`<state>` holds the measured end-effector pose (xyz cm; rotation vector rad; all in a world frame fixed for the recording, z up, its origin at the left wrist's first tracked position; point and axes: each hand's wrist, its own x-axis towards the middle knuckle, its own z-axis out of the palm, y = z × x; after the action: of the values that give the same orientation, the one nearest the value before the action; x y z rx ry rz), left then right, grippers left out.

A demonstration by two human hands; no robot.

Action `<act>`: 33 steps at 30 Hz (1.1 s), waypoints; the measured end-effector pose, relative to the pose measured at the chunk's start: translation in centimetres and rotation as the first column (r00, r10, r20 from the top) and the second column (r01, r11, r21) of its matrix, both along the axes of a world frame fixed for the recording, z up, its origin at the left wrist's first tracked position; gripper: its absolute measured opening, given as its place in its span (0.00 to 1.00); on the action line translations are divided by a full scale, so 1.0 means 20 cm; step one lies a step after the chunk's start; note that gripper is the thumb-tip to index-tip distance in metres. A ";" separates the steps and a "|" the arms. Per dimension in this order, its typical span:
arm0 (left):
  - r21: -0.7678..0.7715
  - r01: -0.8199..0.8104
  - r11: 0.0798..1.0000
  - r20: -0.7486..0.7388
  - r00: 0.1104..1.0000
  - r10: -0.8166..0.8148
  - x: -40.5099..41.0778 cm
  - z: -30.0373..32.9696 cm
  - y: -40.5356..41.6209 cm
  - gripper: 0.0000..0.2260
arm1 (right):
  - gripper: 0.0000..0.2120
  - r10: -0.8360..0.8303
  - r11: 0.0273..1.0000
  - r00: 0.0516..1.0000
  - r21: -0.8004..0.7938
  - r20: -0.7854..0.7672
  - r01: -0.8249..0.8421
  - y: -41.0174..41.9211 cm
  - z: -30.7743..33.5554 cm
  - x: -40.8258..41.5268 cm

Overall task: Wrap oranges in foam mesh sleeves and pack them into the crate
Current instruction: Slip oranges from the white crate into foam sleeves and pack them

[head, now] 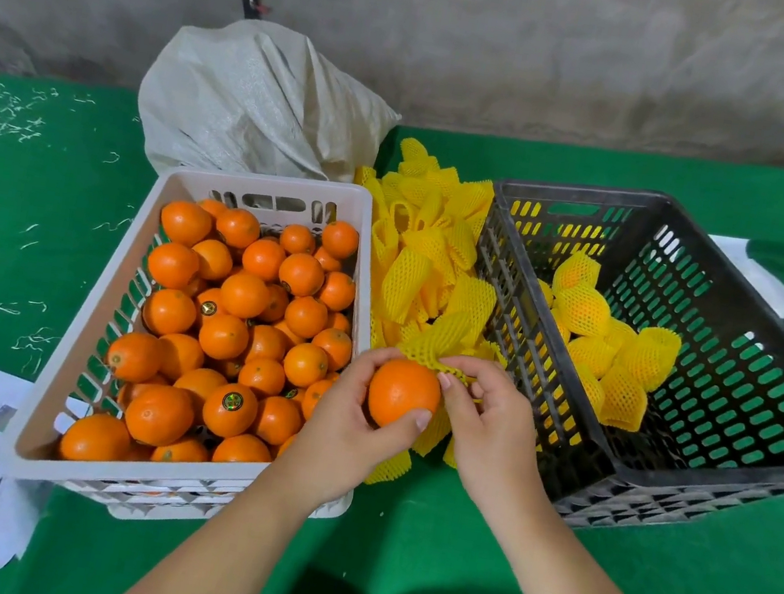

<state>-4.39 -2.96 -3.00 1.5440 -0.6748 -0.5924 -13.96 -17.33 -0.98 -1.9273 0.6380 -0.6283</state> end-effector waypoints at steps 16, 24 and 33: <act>-0.247 -0.136 0.959 -0.145 0.984 0.102 0.02 -0.04 -0.02 0.26 | 0.11 0.229 0.775 0.973 -0.602 -0.016 -0.192 0.09 0.10 -0.01; -0.249 -0.301 0.921 -0.128 0.952 0.276 0.03 0.01 0.00 0.19 | 0.11 0.130 0.879 0.990 -0.467 0.044 -0.095 0.08 0.07 0.04; -0.214 -0.021 0.977 -0.014 1.000 0.018 0.03 -0.01 0.05 0.34 | 0.12 0.102 0.925 0.994 -0.372 0.051 -0.076 0.10 0.09 0.06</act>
<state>-3.71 -2.03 -3.26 1.3439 -0.6905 -0.4971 -12.68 -15.26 0.91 -2.2582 0.4041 -0.7978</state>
